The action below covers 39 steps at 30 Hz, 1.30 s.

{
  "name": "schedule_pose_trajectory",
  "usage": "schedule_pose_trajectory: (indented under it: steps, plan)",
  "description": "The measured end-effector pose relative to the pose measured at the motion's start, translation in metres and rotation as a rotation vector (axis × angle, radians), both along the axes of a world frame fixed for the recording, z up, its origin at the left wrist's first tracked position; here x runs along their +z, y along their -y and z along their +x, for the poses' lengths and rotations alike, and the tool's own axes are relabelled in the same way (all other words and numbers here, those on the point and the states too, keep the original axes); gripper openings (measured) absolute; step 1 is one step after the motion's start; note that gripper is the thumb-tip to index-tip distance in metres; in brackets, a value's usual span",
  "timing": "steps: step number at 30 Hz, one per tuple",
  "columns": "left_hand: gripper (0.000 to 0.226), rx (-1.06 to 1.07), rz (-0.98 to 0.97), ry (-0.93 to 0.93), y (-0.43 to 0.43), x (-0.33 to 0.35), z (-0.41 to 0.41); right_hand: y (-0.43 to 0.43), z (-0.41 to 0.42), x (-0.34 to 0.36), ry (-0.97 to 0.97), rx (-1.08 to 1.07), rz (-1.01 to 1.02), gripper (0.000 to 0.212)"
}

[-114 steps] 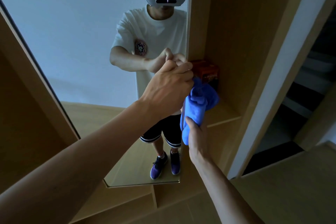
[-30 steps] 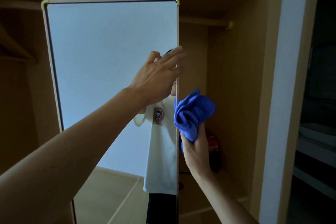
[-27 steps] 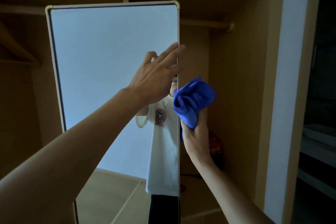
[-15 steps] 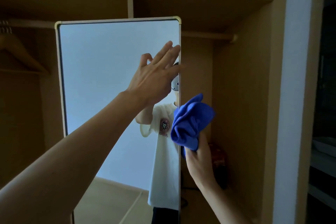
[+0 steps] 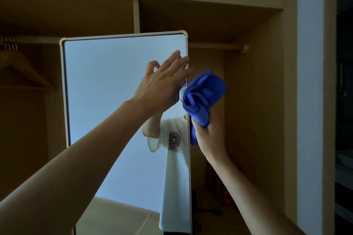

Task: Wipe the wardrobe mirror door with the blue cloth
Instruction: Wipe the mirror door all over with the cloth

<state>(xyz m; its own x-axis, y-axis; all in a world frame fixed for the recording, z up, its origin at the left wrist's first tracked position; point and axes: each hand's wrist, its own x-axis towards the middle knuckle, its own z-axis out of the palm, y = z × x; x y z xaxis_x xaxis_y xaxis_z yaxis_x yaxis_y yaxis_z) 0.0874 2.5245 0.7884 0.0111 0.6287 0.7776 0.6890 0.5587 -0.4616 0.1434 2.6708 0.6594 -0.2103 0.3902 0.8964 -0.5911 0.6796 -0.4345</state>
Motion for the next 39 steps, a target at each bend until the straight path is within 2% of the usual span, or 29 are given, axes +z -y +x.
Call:
schedule_pose_trajectory:
  steps: [4, 6, 11, 16, 20, 24, 27, 30, 35, 39]
  plan:
    - [0.072, 0.019, 0.075, 0.008, 0.003, 0.011, 0.003, 0.009, 0.004, -0.031, -0.019, 0.010, -0.006, 0.016]
    - [0.070, 0.031, 0.092, 0.002, 0.004, 0.020, 0.005, 0.010, -0.002, -0.029, -0.017, 0.000, -0.030, 0.012]
    - [0.068, 0.034, -0.001, 0.011, -0.002, 0.026, 0.005, 0.006, -0.004, 0.033, 0.022, 0.004, 0.004, 0.004]
    - [0.065, -0.024, 0.138, 0.094, 0.001, 0.047, -0.001, 0.002, 0.000, 0.097, -0.072, -0.034, 0.073, 0.005]
    - [0.068, 0.038, 0.187, 0.126, 0.006, 0.062, -0.003, 0.000, -0.005, 0.063, -0.060, -0.105, 0.053, 0.011]
    - [0.058, 0.065, 0.227, 0.081, 0.006, 0.066, -0.012, 0.007, 0.000, 0.035, -0.001, -0.074, -0.004, 0.012]
    - [0.054, -0.033, 0.279, 0.161, 0.001, 0.066, -0.014, 0.008, 0.003, 0.058, 0.026, -0.052, 0.045, 0.006]
    - [0.056, -0.120, 0.334, 0.218, -0.001, 0.069, -0.014, 0.006, 0.000, 0.104, -0.030, -0.032, 0.068, 0.002]
    - [0.046, -0.110, 0.355, 0.186, -0.004, 0.073, -0.014, 0.000, -0.005, 0.164, -0.031, 0.040, 0.062, 0.014]
    - [0.063, -0.101, 0.327, 0.167, -0.001, 0.070, -0.025, 0.001, -0.006, 0.129, -0.023, 0.020, 0.042, 0.022]
